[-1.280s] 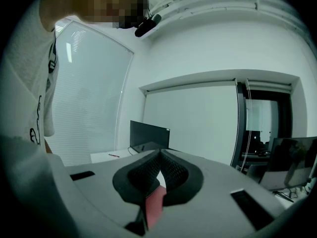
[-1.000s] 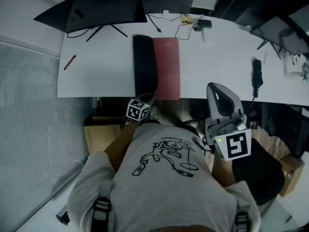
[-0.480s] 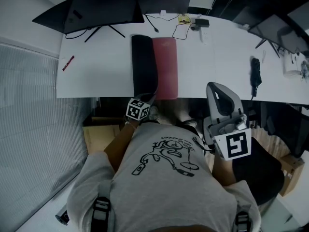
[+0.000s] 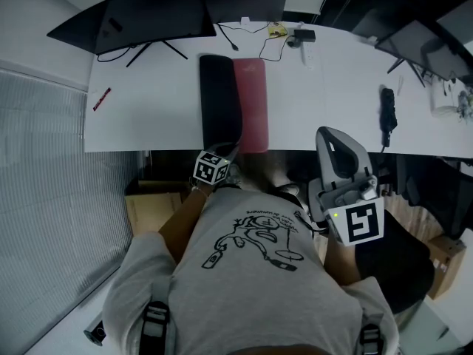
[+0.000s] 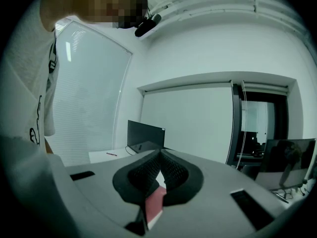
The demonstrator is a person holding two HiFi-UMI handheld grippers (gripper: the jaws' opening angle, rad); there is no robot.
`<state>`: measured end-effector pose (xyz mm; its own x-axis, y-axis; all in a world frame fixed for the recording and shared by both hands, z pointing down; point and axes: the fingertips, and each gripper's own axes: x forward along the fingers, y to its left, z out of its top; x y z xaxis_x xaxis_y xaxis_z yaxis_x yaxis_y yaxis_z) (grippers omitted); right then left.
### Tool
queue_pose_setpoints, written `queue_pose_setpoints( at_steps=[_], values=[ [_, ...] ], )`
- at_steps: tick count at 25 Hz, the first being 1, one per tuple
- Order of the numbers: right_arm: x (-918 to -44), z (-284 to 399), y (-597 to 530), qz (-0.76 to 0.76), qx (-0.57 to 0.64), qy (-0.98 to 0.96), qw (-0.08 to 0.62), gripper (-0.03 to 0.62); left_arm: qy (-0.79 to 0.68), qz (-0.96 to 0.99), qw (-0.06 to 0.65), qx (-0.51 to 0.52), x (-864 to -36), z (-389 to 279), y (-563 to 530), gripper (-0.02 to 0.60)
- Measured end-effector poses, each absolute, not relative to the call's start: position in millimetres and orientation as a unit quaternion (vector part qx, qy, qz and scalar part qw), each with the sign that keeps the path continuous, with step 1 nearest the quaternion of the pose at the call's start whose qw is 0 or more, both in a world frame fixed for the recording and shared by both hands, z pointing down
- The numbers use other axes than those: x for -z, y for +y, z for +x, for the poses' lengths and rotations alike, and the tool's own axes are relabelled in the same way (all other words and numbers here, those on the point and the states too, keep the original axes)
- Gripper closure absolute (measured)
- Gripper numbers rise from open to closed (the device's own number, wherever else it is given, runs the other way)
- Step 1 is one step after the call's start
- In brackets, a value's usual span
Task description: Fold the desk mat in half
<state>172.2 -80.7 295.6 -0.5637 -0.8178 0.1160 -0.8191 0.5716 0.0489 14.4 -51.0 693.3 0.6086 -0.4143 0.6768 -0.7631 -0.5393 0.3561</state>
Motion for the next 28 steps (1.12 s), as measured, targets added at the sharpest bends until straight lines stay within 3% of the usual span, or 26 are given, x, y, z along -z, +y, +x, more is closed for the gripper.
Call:
queue_pose_setpoints(
  at_steps=[28],
  values=[
    [-300,209,-77,0.483,-0.011,-0.873,0.069,0.585,-0.321,0.846,0.325,-0.275,-700,60,-55,0.549]
  ],
)
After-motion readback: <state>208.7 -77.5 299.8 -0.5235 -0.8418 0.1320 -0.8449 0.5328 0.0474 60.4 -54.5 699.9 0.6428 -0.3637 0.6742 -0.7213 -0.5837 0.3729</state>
